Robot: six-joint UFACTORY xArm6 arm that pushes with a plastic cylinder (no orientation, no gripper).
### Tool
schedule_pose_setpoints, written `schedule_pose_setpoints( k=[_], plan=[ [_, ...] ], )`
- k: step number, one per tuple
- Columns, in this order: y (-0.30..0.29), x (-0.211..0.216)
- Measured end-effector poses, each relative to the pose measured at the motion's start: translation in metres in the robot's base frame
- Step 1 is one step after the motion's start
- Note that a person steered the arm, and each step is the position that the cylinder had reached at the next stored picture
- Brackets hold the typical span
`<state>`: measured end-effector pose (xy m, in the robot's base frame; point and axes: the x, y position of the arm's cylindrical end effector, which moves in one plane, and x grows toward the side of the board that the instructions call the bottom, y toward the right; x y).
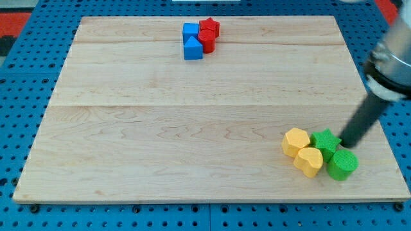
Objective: Separate all yellow and green blocks from each other
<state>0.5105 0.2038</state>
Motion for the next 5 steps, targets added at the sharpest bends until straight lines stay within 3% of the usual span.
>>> schedule_pose_setpoints(
  k=[1, 2, 4, 5],
  plan=[
    [-0.007, 0.001],
    [0.05, 0.004],
    [-0.052, 0.045],
    [-0.115, 0.027]
  ],
)
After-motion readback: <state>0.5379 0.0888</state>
